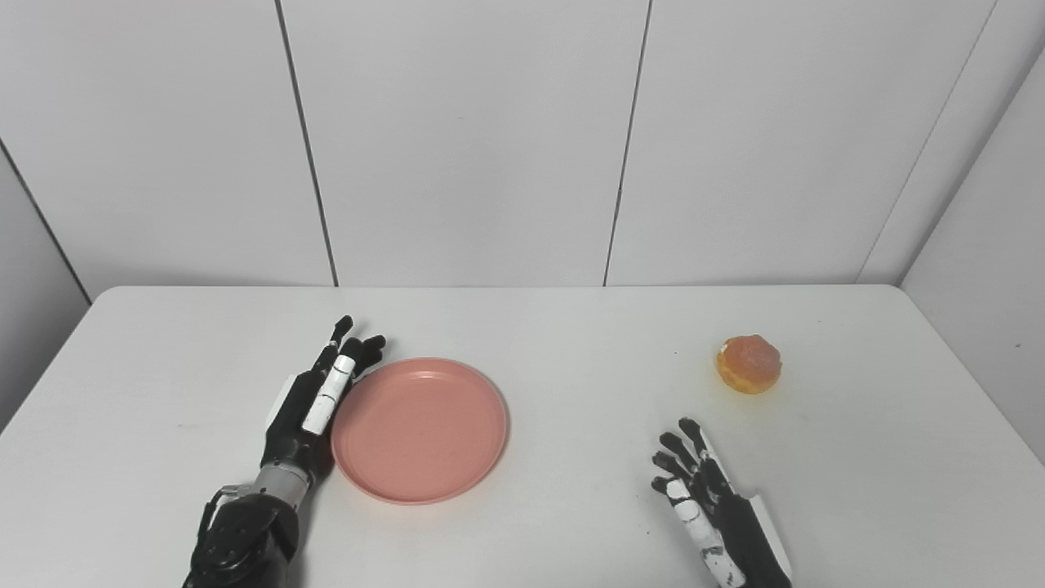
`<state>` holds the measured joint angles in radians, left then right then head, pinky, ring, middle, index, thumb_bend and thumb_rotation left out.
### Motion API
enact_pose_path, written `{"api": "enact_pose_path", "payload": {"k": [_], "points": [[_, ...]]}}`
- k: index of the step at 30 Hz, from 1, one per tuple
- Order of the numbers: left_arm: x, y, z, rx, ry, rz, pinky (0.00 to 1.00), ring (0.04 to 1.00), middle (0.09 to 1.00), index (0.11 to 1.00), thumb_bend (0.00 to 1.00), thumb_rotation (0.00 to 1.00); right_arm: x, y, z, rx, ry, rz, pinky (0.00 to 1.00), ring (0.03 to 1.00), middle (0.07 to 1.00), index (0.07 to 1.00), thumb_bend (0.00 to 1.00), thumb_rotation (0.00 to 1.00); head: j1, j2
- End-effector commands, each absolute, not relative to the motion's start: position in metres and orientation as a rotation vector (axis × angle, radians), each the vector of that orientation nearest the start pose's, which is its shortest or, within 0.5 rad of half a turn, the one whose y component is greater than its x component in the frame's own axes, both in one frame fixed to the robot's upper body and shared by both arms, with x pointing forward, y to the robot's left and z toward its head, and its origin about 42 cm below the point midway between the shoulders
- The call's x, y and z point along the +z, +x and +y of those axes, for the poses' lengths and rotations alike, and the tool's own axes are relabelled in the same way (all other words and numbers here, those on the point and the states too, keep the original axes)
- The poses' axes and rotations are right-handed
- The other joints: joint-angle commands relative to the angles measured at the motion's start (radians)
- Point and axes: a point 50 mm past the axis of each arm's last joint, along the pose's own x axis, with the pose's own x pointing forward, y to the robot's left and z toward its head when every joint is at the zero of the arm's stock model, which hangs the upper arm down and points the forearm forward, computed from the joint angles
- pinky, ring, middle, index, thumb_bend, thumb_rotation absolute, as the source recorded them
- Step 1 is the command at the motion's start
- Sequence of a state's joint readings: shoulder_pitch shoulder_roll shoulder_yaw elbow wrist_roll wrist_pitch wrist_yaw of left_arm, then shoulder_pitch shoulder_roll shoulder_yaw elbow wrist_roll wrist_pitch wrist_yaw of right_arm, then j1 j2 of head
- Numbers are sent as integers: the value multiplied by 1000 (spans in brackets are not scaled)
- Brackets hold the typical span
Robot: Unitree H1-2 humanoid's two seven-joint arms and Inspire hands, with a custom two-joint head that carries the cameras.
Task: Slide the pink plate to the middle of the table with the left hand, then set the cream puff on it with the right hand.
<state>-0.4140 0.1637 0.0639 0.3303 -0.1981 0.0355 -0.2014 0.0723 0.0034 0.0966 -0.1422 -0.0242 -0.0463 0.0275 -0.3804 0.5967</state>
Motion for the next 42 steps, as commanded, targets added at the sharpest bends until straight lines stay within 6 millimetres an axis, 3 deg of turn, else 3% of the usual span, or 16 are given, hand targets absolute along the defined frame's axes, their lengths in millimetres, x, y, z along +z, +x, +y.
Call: {"api": "enact_pose_path", "payload": {"k": [1,10,13,20,25,31,35,42], "points": [[165,424,237,-244,-52,-103,848,906,860,1000,850,781,122,262,-178,121,-15,-115,810,876,909,970,798,799,-5,0],[170,418,243,-251,-73,-95,912,916,860,1000,845,786,125,267,-162,128,-29,-122,800,874,916,978,839,822,-116,-1],[171,418,244,-259,-73,-97,880,910,846,999,847,788,125,268,-158,131,-32,-125,806,880,922,979,857,840,-135,-4],[177,414,238,-257,-91,-88,898,913,823,989,832,792,125,269,-155,127,-22,-118,806,879,921,973,884,837,-146,-5],[178,411,232,-263,-107,-80,940,927,834,992,826,792,126,267,-160,126,-34,-118,810,880,921,971,883,839,-133,-1],[176,407,226,-273,-133,-77,901,919,837,1000,854,768,125,265,-167,113,-53,-121,813,875,920,972,880,840,-139,-9],[175,406,226,-273,-139,-76,926,926,831,1000,863,770,127,262,-172,83,-78,-154,792,867,904,950,852,812,-131,-10],[174,406,233,-278,-132,-80,929,926,838,1000,849,780,177,259,-182,-49,-331,-339,776,835,860,894,883,701,-129,-27]]}}
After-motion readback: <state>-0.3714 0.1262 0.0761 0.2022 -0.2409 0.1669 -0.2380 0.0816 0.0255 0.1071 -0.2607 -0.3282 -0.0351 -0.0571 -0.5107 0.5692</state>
